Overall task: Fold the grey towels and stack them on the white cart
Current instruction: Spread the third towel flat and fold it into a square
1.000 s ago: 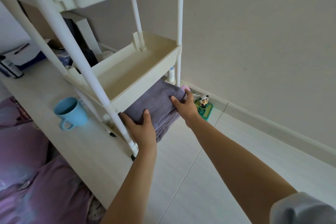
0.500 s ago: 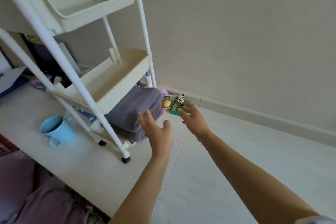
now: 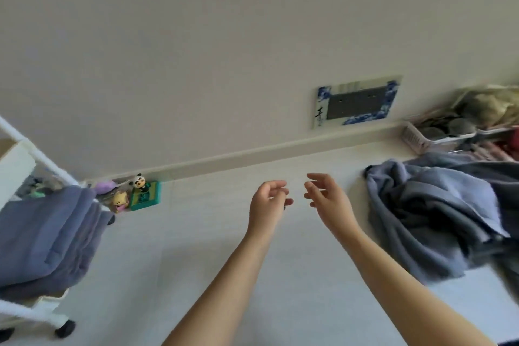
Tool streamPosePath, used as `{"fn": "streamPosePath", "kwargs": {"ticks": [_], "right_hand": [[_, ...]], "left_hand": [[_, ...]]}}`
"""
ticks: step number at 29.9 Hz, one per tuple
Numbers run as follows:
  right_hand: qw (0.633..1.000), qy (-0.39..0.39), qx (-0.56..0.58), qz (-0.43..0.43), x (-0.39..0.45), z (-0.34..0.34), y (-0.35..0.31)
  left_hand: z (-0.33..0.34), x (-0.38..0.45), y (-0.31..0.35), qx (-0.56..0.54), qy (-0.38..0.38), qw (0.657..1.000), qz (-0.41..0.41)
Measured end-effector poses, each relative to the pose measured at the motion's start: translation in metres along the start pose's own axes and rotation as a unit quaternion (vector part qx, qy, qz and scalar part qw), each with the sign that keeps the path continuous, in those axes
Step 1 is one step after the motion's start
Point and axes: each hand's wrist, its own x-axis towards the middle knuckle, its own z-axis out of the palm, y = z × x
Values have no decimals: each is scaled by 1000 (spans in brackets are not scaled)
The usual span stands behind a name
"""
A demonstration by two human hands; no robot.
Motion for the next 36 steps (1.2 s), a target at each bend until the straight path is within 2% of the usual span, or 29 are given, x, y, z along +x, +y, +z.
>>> {"fn": "streamPosePath", "kwargs": {"ticks": [1, 5, 9, 12, 16, 18, 20, 24, 28, 31, 33, 36], "right_hand": [[999, 45, -11, 11, -5, -39, 15], [987, 147, -58, 40, -18, -116, 55], [970, 208, -99, 76, -32, -176, 86], [960, 231, -126, 99, -38, -204, 108], [953, 265, -107, 99, -37, -232, 124], [953, 270, -109, 85, -33, -239, 126], [953, 269, -114, 77, -26, -248, 127], [954, 249, -146, 86, -14, -257, 131], [951, 229, -180, 100, -4, -262, 137], [943, 222, -229, 96, -1, -262, 138], [940, 221, -250, 70, -3, -263, 136], [936, 218, -278, 7, 4, -256, 118]], "left_hand": [[39, -5, 3, 1, -45, 999, -6], [117, -8, -7, 11, -134, 990, -30], [186, -16, -18, 28, -190, 980, -59], [221, -19, -28, 29, -204, 975, -78], [259, -13, -36, 32, -207, 974, -86], [272, -6, -38, 37, -195, 979, -54], [287, 5, -39, 88, -189, 978, 13], [303, 25, -36, 230, -235, 931, 157], [303, 41, -42, 420, -250, 844, 220], [287, 50, -47, 446, -288, 806, 262], [279, 50, -42, 399, -315, 814, 282], [259, 44, -14, 296, -306, 872, 240]]}}
